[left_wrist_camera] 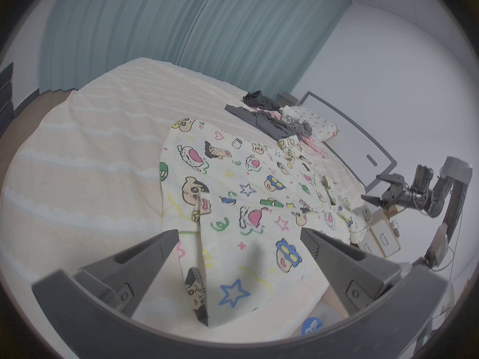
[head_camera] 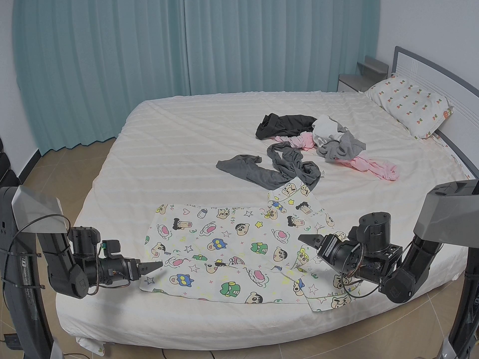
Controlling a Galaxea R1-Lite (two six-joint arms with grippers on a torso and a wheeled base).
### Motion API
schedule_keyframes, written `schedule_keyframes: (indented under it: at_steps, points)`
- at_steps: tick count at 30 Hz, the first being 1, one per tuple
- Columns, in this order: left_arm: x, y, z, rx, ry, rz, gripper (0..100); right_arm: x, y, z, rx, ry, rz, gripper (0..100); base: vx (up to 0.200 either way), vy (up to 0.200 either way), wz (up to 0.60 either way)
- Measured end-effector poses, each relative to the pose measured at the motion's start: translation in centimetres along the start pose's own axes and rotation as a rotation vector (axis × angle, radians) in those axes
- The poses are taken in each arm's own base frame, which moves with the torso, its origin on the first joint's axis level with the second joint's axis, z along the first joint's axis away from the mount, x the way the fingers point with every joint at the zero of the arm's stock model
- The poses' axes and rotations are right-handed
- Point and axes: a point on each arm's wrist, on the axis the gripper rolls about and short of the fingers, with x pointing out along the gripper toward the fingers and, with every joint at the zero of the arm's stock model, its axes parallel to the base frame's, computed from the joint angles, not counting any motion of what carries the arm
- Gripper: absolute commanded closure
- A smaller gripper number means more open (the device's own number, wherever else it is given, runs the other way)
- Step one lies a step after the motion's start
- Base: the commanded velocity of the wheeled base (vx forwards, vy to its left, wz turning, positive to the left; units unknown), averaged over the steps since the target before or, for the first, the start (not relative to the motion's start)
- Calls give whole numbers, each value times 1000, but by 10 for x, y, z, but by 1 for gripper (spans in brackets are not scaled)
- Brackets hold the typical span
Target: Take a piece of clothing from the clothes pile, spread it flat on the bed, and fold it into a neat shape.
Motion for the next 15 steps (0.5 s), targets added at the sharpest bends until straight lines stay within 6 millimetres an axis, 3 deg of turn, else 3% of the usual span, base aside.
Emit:
schedule_keyframes:
  at_steps: [13,14,15]
  points:
    - [10,-1,-18,-5,65,-16,0,2,-3,-2,-1,5,-8,0,0,0,0]
    - [11,-2,-19,-5,69,-18,100,2,-3,-2,-1,5,-9,0,0,0,0]
    - [11,-2,-19,-5,72,-18,100,2,-3,-2,-1,5,-9,0,0,0,0]
